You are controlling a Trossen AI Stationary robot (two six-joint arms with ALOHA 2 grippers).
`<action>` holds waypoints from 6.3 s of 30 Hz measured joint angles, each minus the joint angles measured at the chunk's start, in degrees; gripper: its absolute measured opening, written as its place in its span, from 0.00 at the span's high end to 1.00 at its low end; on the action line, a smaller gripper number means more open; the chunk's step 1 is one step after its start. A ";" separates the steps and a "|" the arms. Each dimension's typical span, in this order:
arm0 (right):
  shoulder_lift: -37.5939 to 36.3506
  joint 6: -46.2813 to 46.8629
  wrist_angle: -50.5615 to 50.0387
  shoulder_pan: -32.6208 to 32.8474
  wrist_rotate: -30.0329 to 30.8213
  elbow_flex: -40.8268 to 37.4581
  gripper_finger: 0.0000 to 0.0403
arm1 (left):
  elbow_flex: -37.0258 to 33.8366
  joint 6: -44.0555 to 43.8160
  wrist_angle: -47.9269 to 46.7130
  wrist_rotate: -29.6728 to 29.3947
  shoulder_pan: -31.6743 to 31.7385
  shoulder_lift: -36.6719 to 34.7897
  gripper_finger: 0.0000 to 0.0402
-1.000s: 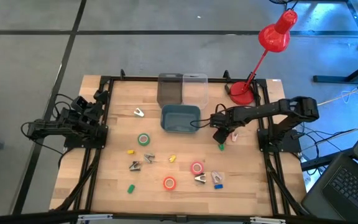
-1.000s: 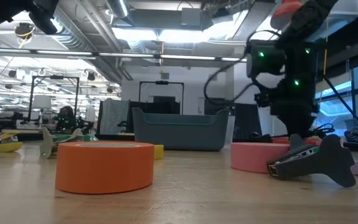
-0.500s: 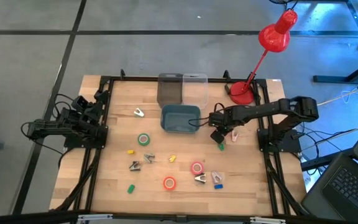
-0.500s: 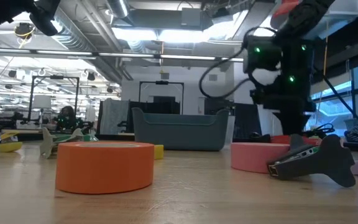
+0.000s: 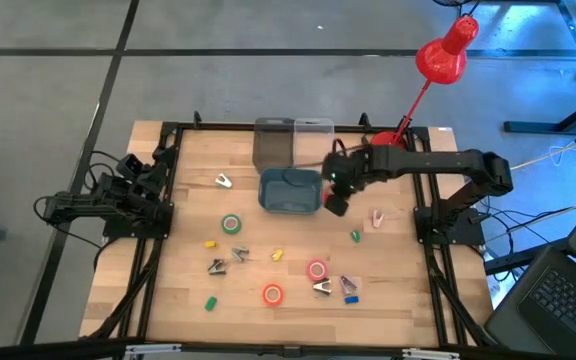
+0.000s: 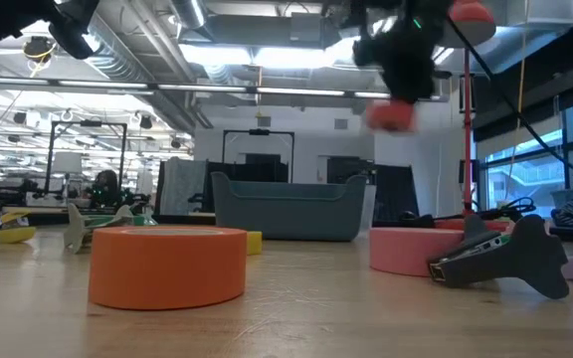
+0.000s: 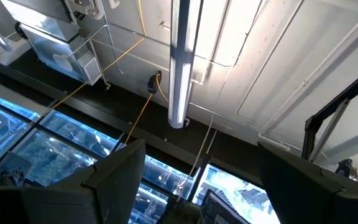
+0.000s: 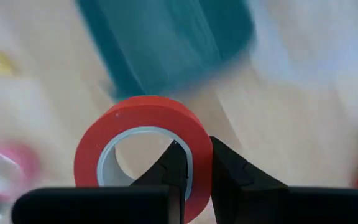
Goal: Pick and place Stapler, Stapler remover, tape
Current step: Put the top orange tape into the blue bin, then put the pink staple remover into the white bin
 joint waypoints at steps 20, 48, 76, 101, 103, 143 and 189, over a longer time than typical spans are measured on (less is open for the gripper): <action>31.10 -17.23 -8.20 -3.62 -6.34 41.90 0.90 | 0.00 0.00 -2.03 -2.57 0.00 0.00 0.26; 51.78 -27.56 -2.44 -3.71 -4.79 43.78 0.90 | 0.00 0.57 -2.41 -2.57 0.00 0.00 0.26; 48.70 -20.85 -8.01 -3.78 -2.11 49.59 0.42 | 0.00 0.56 -2.45 -2.56 0.00 0.00 0.26; 20.14 11.70 -34.31 1.43 7.69 45.41 0.42 | 0.03 0.55 -2.39 -2.60 0.00 0.00 0.26; 16.29 16.94 -33.83 3.15 8.63 39.37 0.44 | 0.04 0.55 -2.49 -2.78 0.00 0.02 0.26; -12.50 82.41 8.97 17.75 3.14 -43.55 0.52 | 0.04 0.05 -5.51 -10.57 0.00 0.02 0.26; -12.52 68.85 12.67 16.99 11.95 -36.65 0.79 | 0.00 0.05 -5.53 -10.57 0.00 0.01 0.26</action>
